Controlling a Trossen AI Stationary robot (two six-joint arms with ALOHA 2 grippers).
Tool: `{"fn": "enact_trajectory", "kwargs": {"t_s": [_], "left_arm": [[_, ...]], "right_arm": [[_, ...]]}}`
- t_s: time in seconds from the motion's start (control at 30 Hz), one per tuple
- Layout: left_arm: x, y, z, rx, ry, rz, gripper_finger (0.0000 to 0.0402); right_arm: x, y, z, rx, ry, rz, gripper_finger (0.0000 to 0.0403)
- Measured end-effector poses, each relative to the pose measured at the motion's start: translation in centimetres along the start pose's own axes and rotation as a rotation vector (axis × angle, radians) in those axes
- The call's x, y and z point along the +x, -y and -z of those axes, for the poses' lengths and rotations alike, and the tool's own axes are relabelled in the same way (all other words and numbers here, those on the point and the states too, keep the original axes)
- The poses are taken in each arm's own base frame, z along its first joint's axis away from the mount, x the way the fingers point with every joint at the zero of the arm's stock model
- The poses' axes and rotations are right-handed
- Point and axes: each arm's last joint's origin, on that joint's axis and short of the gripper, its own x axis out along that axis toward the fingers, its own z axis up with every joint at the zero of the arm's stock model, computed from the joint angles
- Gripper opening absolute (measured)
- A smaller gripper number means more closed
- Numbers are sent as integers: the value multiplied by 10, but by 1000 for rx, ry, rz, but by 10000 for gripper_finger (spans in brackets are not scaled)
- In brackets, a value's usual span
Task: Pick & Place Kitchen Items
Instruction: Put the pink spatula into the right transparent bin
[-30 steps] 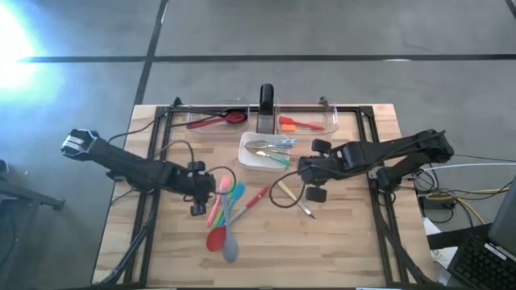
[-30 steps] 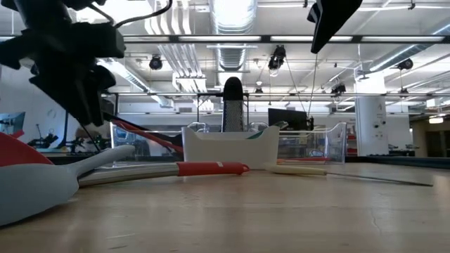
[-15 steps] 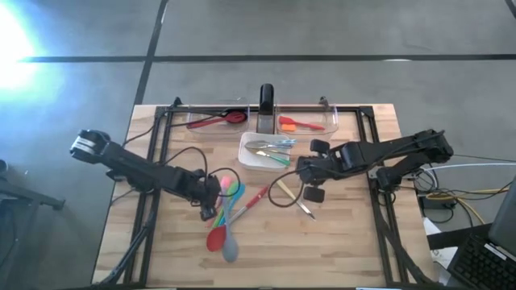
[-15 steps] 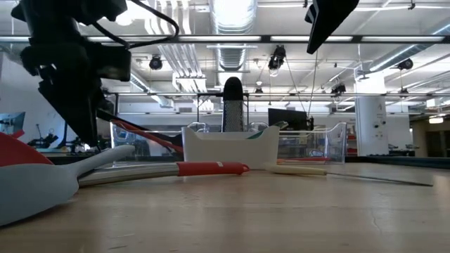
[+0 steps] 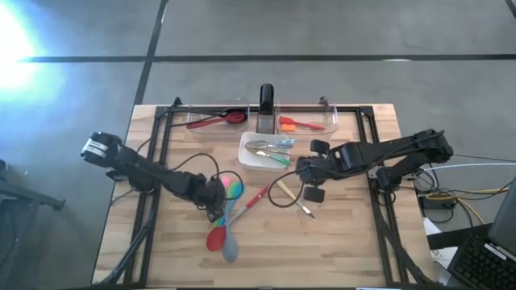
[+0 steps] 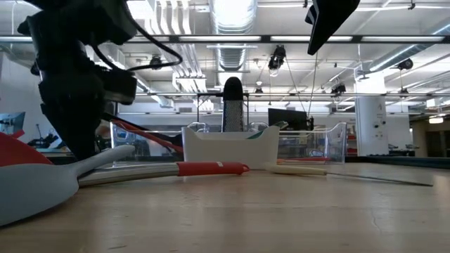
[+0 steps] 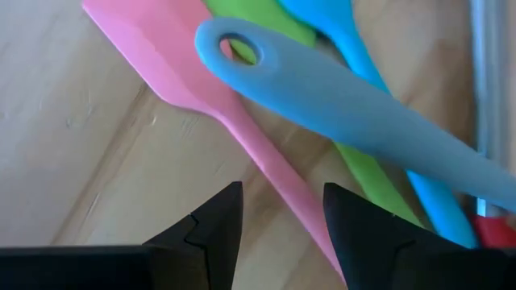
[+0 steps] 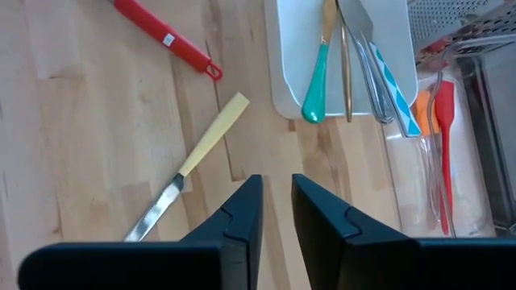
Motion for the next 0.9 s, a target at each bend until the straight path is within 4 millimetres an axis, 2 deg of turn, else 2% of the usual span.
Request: {"fn": "enact_trajectory", "kwargs": {"t_s": [0.33,0.57,0.77,0.9], "left_arm": [[22,-1,2,-76,9,-128,177],[23,-10,7,-50,-10,-255,177],[14,-21,12,44,-37,-381,177],[10,-23,12,209,-43,-393,177]], "right_arm": [[0,0,0,1,1,-2,61],[0,0,0,-1,4,-3,60],[0,0,-1,-2,5,-3,53],[0,0,-1,-2,9,-3,54]]}}
